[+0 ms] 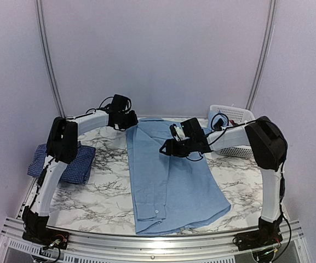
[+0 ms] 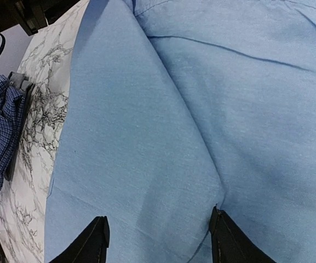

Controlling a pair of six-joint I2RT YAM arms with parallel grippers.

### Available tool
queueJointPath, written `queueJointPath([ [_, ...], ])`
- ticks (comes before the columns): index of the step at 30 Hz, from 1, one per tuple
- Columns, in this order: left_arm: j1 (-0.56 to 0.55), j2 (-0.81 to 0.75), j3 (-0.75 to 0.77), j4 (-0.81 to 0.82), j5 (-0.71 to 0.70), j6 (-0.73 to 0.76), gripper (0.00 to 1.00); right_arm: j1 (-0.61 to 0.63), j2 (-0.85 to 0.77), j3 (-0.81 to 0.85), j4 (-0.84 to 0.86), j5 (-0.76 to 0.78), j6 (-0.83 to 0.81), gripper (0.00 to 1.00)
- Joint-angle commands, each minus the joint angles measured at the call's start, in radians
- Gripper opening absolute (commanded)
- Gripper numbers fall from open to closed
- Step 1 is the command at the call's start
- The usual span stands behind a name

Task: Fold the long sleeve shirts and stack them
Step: Adjust the sleeve of the 1/3-folded shirt.

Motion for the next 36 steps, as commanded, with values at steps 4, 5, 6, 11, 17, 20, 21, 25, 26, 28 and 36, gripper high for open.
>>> queueJointPath([
  [4,0.023,0.043,0.031,0.051,0.058,-0.034,0.15,-0.006,0.038,0.071,0.017,-0.035,0.026,0.53],
  [5,0.024,0.044,0.032,0.056,0.063,-0.036,0.13,-0.006,0.039,0.071,0.013,-0.031,0.028,0.52],
  [6,0.025,0.045,0.033,0.06,0.066,-0.038,0.12,-0.007,0.038,0.069,0.013,-0.027,0.029,0.5],
  [11,0.038,0.049,0.035,0.094,0.082,-0.069,0.02,-0.009,0.037,0.064,-0.001,-0.008,0.025,0.34],
  [17,0.061,0.062,0.034,0.157,0.105,-0.138,0.0,-0.009,0.022,0.045,-0.016,0.014,0.021,0.0],
  [20,0.07,0.068,0.033,0.179,0.105,-0.172,0.0,-0.009,0.004,0.024,-0.022,0.04,0.017,0.0],
  [21,0.072,0.072,0.033,0.188,0.107,-0.184,0.0,-0.009,0.0,0.017,-0.022,0.045,0.016,0.0],
  [25,0.076,0.09,0.037,0.199,0.133,-0.204,0.0,-0.009,0.006,0.017,-0.026,0.043,0.008,0.0],
  [26,0.076,0.092,0.035,0.198,0.141,-0.203,0.06,-0.009,0.006,0.02,-0.027,0.044,0.008,0.0],
  [28,0.076,0.089,0.02,0.192,0.143,-0.203,0.25,-0.009,0.004,0.029,-0.032,0.054,0.005,0.06],
  [36,0.082,-0.078,-0.141,0.179,0.089,-0.145,0.64,0.0,-0.088,0.056,-0.154,0.223,-0.072,0.51],
])
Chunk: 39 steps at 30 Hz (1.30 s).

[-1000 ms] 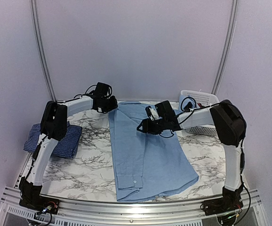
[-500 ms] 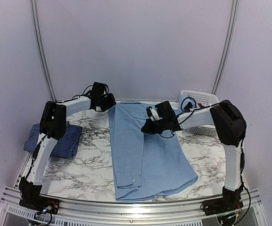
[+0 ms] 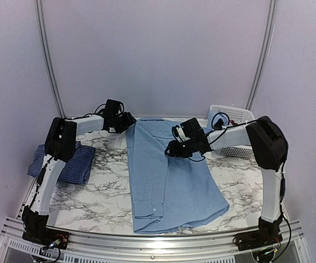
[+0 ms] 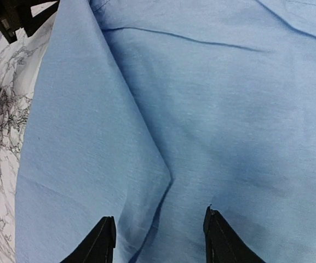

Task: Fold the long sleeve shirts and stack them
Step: Adjust the sleeve of the 1/3-folded shirt, then move the 1/3-folded shirt to the center of the board.

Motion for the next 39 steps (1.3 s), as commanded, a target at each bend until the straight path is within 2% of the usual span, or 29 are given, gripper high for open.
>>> queueJointPath([
  [1,0.01,-0.148,-0.111,0.007,-0.031,0.033,0.64,0.005,-0.108,0.042,-0.081,0.139,-0.059,0.51],
  [3,0.01,-0.209,-0.189,0.007,-0.043,0.031,0.64,0.02,-0.128,0.056,-0.083,0.155,-0.078,0.48],
  [9,0.004,-0.384,-0.446,0.011,0.012,0.0,0.54,0.078,-0.077,0.106,-0.047,0.064,-0.12,0.34],
  [13,-0.015,-0.485,-0.629,0.024,0.046,-0.001,0.51,0.084,-0.008,0.133,-0.019,0.028,-0.115,0.32],
  [17,-0.039,-0.544,-0.735,0.026,0.069,0.013,0.5,0.077,0.063,0.171,-0.02,0.024,-0.126,0.32],
  [23,-0.094,-0.569,-0.81,0.026,0.083,0.01,0.45,0.057,0.131,0.195,-0.04,0.039,-0.123,0.33],
  [30,-0.147,-0.533,-0.826,0.023,0.081,-0.006,0.46,0.066,0.073,0.141,-0.036,0.062,-0.124,0.39],
  [39,-0.164,-0.526,-0.84,-0.048,-0.02,-0.032,0.21,0.084,-0.042,0.111,-0.061,0.101,-0.145,0.41],
])
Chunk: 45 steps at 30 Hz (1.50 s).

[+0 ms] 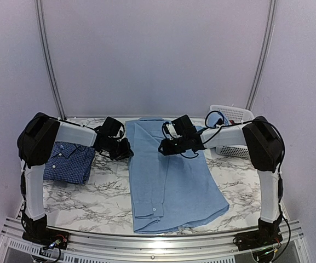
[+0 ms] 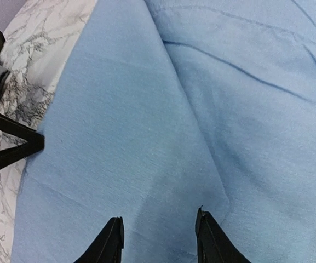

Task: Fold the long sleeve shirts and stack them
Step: Move the 1/3-folded shirt to the center of the board.

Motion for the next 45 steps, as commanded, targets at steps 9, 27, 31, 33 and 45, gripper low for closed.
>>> queueJointPath([
  [9,0.071,-0.024,-0.015,-0.113,-0.098,0.068,0.0,0.03,-0.182,-0.055,-0.032,0.052,-0.029,0.42],
  [27,0.267,0.228,0.476,-0.379,0.028,0.306,0.19,0.144,-0.43,-0.44,-0.032,0.121,0.036,0.43],
  [31,0.265,0.184,0.462,-0.383,-0.013,0.297,0.31,0.205,-0.478,-0.514,-0.047,0.155,0.051,0.43],
  [33,0.262,0.142,0.435,-0.384,-0.048,0.297,0.34,0.24,-0.489,-0.535,-0.059,0.177,0.056,0.43],
  [45,0.104,-0.131,0.15,-0.346,-0.161,0.241,0.39,0.394,-0.487,-0.636,-0.097,0.19,0.138,0.42],
])
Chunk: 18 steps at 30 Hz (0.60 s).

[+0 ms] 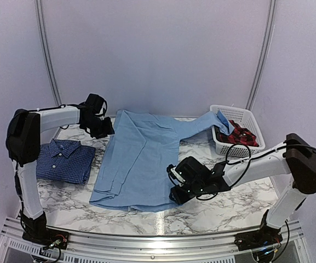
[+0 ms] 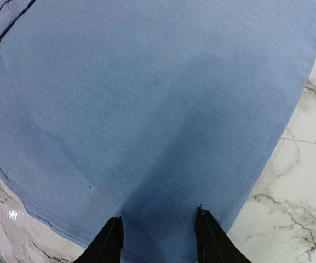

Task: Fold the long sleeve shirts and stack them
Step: Move the 1/3-folded shirt to the center of the board.

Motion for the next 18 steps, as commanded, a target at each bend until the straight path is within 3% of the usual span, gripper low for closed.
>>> queueJointPath([
  [1,-0.094,-0.088,-0.138,0.023,-0.002,-0.058,0.38,0.057,0.006,-0.018,-0.013,-0.004,0.055,0.42],
  [13,-0.273,-0.386,-0.649,0.146,0.039,-0.226,0.34,0.049,-0.123,0.067,-0.118,0.025,0.052,0.42],
  [18,-0.299,-0.479,-0.749,0.149,0.034,-0.239,0.34,-0.079,-0.164,0.142,-0.142,0.021,0.012,0.44],
])
